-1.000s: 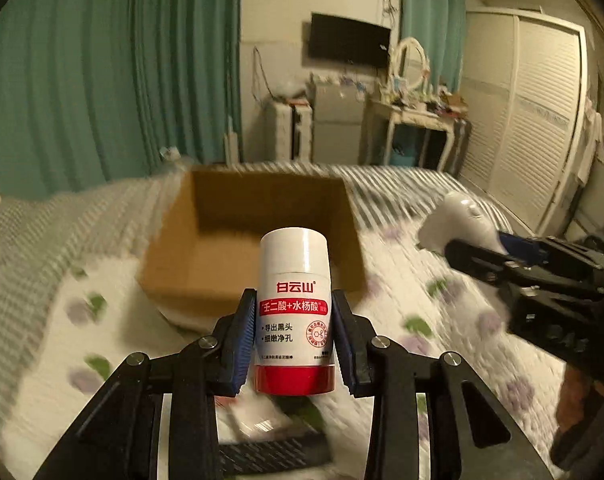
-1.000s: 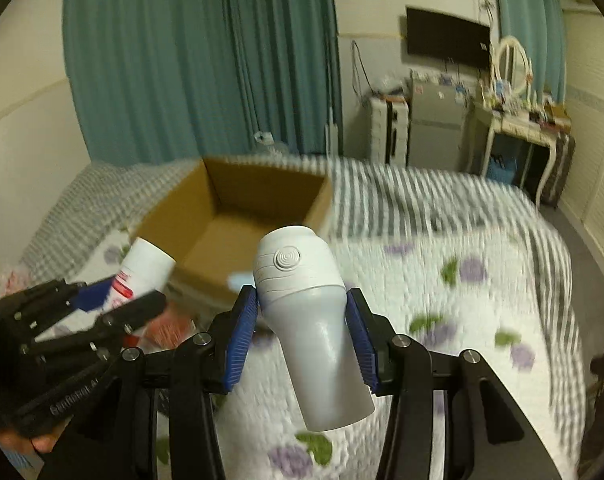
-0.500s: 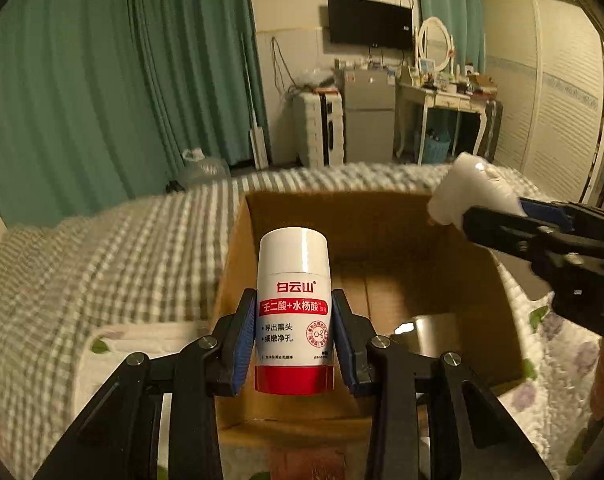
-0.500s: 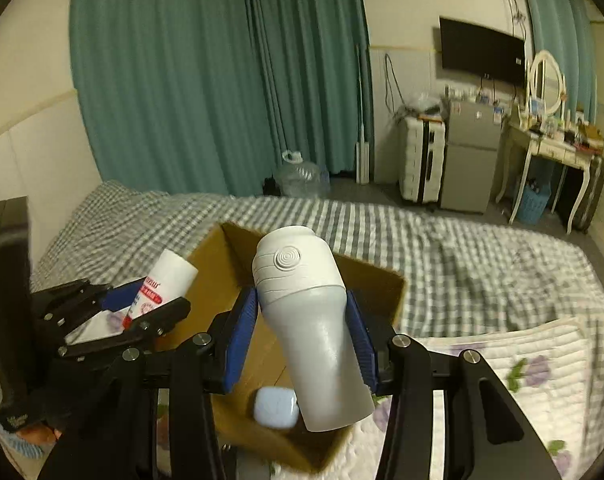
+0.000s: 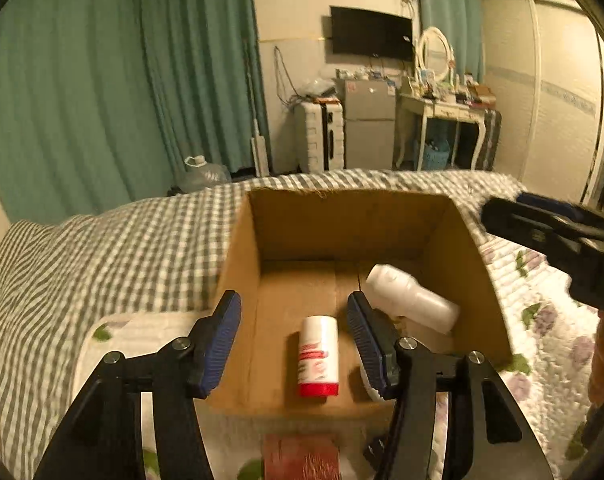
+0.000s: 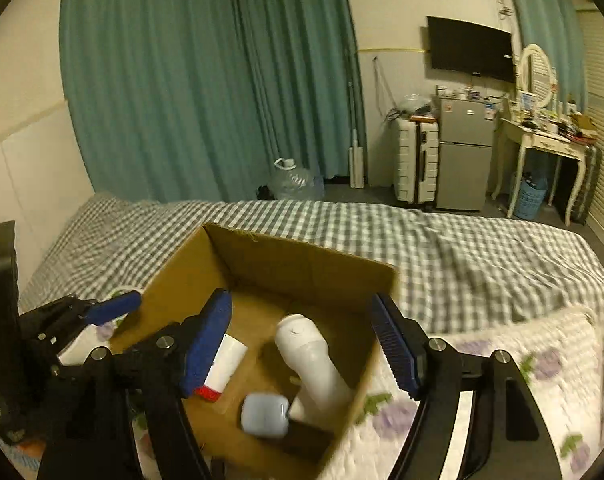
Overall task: Organize rigid objects
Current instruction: 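Release the white bottle and cream tube into the box with both tools, then grasp the black charger with right tool while left tool grasps the rose card case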
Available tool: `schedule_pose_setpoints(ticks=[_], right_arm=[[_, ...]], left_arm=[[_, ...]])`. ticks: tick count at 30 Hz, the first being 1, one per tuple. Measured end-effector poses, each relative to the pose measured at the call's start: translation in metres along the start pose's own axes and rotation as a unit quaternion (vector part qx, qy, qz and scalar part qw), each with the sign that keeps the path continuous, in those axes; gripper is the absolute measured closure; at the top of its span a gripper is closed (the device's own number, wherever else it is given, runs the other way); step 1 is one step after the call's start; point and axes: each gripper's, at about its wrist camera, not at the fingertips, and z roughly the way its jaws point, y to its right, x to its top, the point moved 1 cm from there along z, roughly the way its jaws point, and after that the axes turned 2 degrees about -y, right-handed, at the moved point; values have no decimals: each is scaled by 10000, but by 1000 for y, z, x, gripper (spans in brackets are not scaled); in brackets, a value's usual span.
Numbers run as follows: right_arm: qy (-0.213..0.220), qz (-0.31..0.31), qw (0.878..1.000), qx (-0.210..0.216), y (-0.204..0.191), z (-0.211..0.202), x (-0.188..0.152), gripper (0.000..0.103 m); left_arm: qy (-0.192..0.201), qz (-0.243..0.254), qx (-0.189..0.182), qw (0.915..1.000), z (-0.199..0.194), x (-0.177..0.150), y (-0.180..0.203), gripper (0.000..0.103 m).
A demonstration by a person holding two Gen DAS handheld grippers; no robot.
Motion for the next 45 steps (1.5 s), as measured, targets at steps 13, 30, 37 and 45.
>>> schedule_pose_setpoints(ticks=[13,30,37,45], right_arm=[[-522,17,9986,-68,-19,-70,-127,25],[-2090,-134,9775,255,-60,66,-176,42],[-2174,-363,9753,150,-67,75,-181,49],[-1647,-531,9848,-182,-55,14,-169,49]], left_arm=[[-474,-427,240,9977,-54,-121,-10,42],[-1182,-576,256,9910,-7,-153,-14,42],[-1459,-427,83,9883,1,-159,-4,42],[-1495,-274,-48,9884,13,-139,10,42]])
